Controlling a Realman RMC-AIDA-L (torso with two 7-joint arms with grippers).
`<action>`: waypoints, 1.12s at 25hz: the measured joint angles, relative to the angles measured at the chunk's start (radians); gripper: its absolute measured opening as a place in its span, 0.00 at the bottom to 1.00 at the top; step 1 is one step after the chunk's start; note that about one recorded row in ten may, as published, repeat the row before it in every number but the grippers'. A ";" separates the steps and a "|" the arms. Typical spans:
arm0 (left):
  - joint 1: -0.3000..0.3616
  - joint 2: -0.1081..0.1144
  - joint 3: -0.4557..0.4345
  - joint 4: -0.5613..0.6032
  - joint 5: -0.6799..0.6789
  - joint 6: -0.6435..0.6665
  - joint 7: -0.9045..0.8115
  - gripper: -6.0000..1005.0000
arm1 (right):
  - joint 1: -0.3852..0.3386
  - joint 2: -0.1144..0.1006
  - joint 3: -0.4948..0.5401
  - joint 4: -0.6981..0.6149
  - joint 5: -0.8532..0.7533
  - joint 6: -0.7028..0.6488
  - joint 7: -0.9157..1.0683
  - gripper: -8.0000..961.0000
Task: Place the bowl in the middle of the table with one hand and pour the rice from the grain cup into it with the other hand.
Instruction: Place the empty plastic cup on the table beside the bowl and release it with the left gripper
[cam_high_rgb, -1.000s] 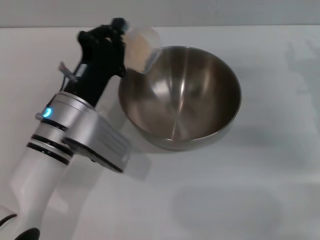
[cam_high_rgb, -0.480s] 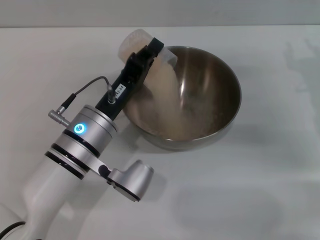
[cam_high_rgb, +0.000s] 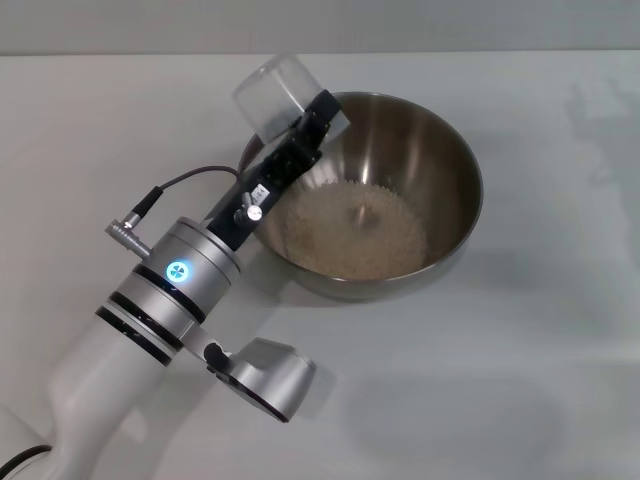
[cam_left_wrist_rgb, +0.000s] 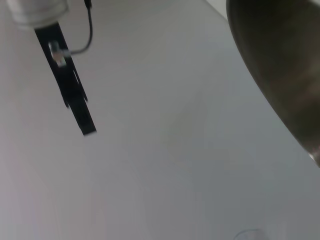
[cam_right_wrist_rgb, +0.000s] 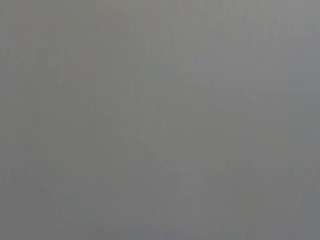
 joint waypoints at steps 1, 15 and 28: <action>0.001 0.000 -0.002 0.001 0.013 0.000 0.003 0.02 | 0.000 0.000 0.000 0.000 0.000 0.000 0.000 0.53; 0.012 0.000 -0.002 0.006 0.026 -0.009 -0.004 0.02 | -0.006 0.000 0.000 -0.001 0.002 -0.009 -0.001 0.53; 0.042 0.000 -0.052 -0.005 0.052 -0.007 -0.131 0.02 | -0.004 0.000 0.000 0.002 0.004 -0.009 -0.001 0.53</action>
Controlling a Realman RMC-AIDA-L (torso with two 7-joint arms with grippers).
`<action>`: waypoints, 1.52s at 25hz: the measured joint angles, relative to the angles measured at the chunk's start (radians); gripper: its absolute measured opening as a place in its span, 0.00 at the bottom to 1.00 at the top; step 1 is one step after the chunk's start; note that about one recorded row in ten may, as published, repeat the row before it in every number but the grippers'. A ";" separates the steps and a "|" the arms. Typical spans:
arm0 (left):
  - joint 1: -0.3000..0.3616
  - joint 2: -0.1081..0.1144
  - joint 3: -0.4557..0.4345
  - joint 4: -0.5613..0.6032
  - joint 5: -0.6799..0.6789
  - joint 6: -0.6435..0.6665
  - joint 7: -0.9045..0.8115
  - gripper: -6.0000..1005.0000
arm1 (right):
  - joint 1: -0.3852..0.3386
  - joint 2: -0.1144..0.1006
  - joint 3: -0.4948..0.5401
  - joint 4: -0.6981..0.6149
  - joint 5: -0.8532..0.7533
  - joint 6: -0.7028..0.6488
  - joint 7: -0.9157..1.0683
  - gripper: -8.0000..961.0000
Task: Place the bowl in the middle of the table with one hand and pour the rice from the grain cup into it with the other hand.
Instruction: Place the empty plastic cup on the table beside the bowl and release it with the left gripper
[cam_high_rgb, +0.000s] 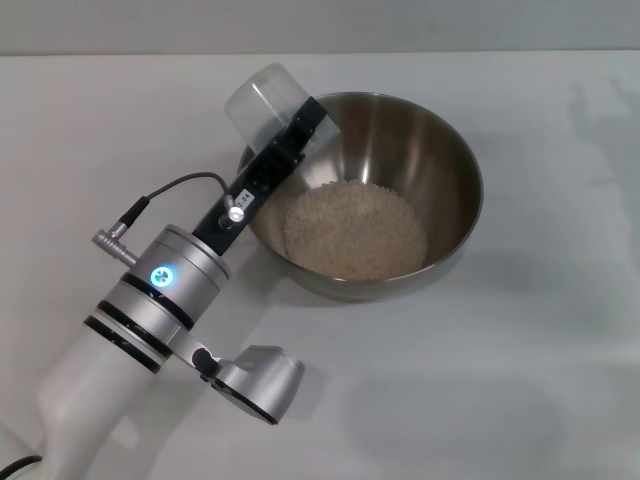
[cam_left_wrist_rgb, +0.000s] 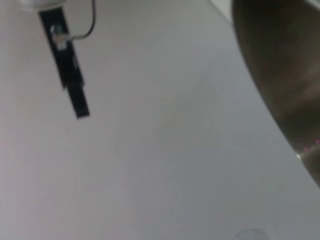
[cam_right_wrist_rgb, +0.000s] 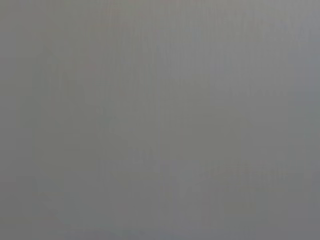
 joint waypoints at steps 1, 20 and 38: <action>0.000 0.000 0.000 0.000 0.000 0.000 0.000 0.02 | 0.000 0.000 0.000 0.000 0.000 0.000 0.000 0.53; 0.134 0.005 -0.186 -0.201 -0.257 -0.023 -1.120 0.02 | -0.002 0.000 0.000 -0.001 0.002 0.007 0.000 0.53; 0.090 0.007 -0.351 0.039 -0.291 -0.274 -1.715 0.02 | -0.005 0.003 -0.006 0.001 -0.005 0.001 0.000 0.53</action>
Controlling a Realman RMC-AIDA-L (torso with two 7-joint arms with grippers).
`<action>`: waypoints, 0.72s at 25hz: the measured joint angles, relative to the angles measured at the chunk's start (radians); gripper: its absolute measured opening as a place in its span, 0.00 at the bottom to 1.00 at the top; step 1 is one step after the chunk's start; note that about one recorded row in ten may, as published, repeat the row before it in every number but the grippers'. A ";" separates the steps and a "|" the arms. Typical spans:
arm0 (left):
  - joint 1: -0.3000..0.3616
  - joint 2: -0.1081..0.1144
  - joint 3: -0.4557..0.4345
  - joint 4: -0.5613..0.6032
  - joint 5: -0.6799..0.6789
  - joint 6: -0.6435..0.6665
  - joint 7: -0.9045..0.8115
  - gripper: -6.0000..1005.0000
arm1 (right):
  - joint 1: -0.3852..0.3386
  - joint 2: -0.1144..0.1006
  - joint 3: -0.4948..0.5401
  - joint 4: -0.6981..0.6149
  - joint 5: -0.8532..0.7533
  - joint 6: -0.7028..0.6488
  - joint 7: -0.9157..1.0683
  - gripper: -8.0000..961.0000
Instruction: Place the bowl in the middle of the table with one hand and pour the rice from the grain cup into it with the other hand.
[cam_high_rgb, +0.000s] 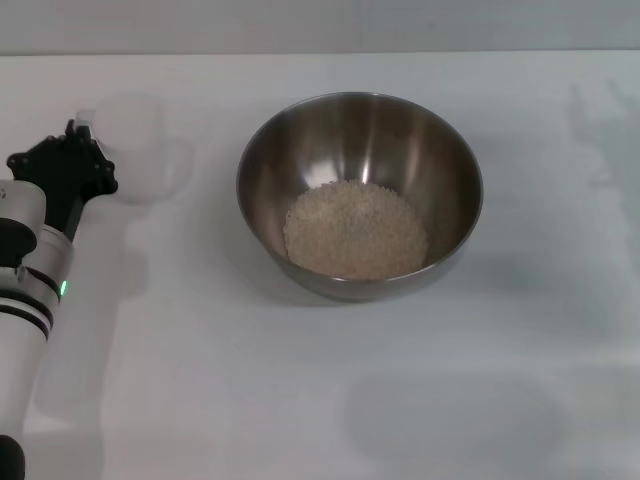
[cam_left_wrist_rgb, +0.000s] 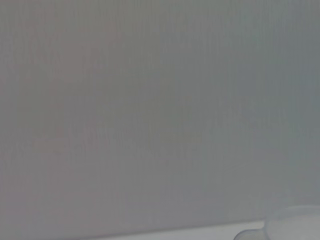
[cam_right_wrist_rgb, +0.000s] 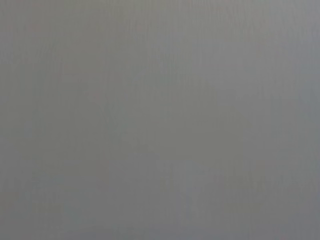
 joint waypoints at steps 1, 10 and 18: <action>0.000 0.000 0.000 0.000 0.000 0.000 0.000 0.02 | 0.000 0.000 0.000 0.000 0.000 0.000 0.000 0.53; -0.015 -0.005 0.028 0.031 0.001 -0.066 -0.054 0.02 | 0.000 -0.001 -0.003 0.000 0.000 -0.002 0.000 0.53; -0.005 0.001 0.028 0.037 0.003 -0.057 -0.178 0.06 | -0.004 -0.001 -0.004 -0.004 0.000 -0.004 0.000 0.53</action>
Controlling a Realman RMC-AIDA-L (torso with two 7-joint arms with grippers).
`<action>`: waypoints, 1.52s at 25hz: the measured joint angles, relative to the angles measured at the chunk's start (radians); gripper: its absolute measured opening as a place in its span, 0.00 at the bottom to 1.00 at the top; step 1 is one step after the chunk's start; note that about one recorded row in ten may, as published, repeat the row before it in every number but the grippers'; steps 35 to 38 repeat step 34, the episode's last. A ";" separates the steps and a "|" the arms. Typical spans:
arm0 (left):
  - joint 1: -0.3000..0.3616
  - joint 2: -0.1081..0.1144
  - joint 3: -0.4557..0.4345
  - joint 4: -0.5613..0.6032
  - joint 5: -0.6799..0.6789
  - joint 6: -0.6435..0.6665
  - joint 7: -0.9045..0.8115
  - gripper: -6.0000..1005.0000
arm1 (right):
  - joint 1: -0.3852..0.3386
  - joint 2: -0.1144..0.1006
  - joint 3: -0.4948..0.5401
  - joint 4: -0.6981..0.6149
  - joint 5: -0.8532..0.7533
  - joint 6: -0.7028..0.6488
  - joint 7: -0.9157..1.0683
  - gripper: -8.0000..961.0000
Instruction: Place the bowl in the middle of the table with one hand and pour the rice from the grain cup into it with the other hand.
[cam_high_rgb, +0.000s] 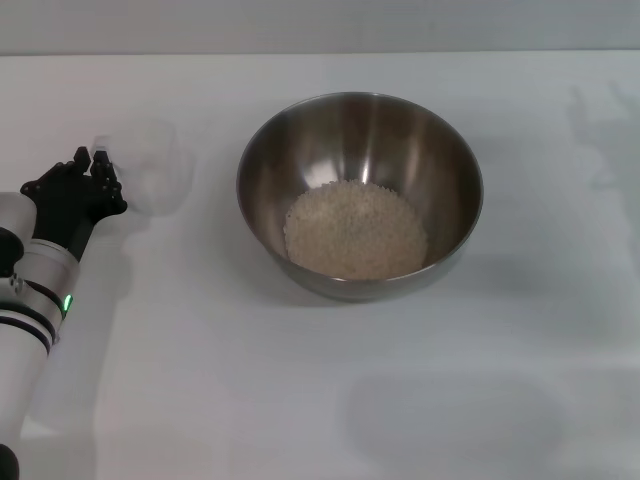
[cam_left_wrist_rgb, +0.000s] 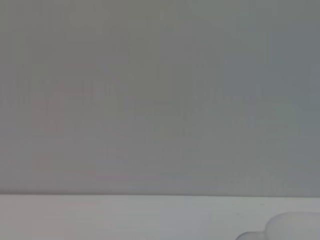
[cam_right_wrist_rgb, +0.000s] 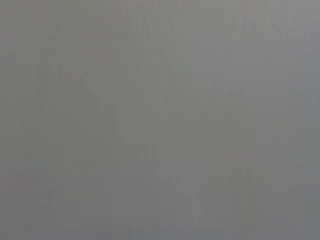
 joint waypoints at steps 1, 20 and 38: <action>0.000 0.000 0.000 0.001 0.000 0.000 -0.012 0.08 | -0.001 0.000 0.000 0.000 0.000 0.000 0.000 0.53; 0.222 0.007 0.001 -0.078 0.199 0.215 -0.127 0.55 | 0.002 -0.003 0.009 0.005 0.005 0.006 0.000 0.53; 0.279 0.000 0.056 0.091 0.271 0.776 -0.243 0.73 | -0.006 -0.010 -0.050 -0.007 0.001 -0.012 0.059 0.53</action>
